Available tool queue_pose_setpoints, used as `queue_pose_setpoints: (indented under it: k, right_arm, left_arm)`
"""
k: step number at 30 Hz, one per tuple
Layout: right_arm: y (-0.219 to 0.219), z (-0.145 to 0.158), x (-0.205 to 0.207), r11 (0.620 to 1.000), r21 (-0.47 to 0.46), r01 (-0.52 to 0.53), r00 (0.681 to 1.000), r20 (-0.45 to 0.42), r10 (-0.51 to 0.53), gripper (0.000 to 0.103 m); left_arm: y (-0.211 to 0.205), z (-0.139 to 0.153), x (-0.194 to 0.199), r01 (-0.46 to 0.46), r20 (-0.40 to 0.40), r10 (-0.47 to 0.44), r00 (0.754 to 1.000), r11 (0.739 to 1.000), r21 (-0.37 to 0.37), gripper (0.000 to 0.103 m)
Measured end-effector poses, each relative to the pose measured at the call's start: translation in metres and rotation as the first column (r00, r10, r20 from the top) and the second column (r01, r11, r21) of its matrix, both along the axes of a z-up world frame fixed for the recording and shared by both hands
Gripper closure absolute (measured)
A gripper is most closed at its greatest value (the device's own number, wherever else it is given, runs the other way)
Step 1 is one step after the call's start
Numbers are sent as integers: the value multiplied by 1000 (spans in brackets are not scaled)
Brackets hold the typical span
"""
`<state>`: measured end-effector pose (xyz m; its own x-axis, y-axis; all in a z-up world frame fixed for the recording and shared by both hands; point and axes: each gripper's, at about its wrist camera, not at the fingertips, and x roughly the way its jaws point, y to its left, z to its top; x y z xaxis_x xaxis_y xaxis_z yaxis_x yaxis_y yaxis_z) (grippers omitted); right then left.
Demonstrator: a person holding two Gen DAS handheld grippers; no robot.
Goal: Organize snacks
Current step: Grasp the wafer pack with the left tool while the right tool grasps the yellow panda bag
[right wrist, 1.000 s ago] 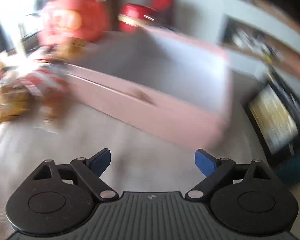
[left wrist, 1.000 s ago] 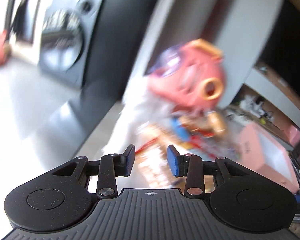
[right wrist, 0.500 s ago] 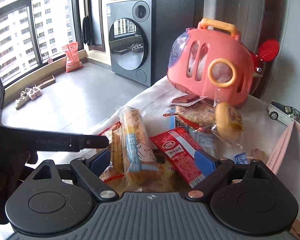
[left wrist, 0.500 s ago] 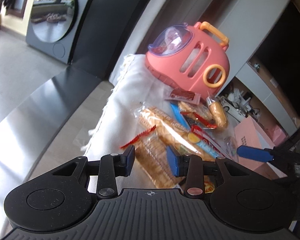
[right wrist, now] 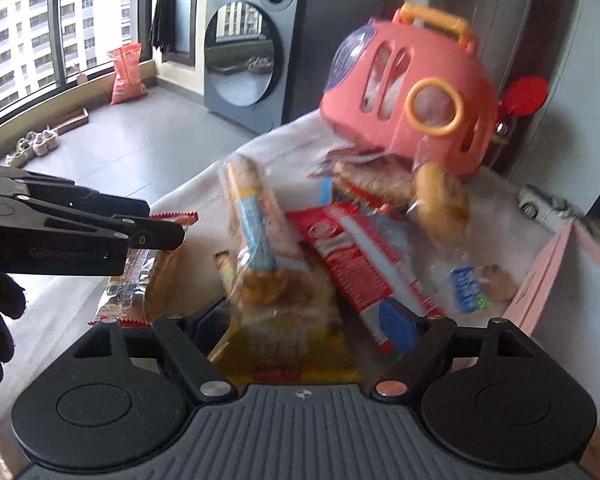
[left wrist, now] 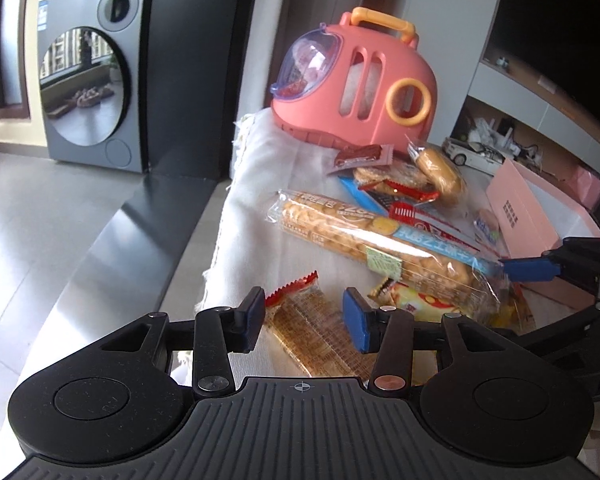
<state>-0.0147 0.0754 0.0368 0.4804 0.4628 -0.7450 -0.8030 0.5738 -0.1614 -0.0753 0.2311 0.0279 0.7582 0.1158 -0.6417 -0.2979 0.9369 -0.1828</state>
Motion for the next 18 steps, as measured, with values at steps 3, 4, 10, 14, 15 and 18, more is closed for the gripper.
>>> queue_pose_setpoints:
  k: [3,4,10,14,15,18]
  right_arm:
    - [-2,-9,-3,1000,-4,-11,1000,-16,11,21]
    - [-3,-11,-4,1000,-3,-15,1000,-25,15,21]
    - [-13,-13,-12,999,25,-19,998,-56,21,22]
    - [-14,-14,-14,999,30,-25,998,-54,26,21]
    - [-14,-14,-14,999,30,-25,998,-50,27,21]
    - [-15,-14,-13,999,35,-23,999,-48,25,21]
  left_arm:
    - [1,1,-4,-3,-6,3,1000,1000,-7,53]
    - [2,2,-4,-4,-6,4,1000,1000,-9,53]
    - [0,1,-16,35,-13,-36,999,997,-61,53]
    - [-3,3,-26,61,-29,-64,998,992,-109,53]
    - [-4,3,-28,69,-33,-73,997,992,-109,54]
    - [-14,5,-33,107,-38,-111,993,990,-94,55]
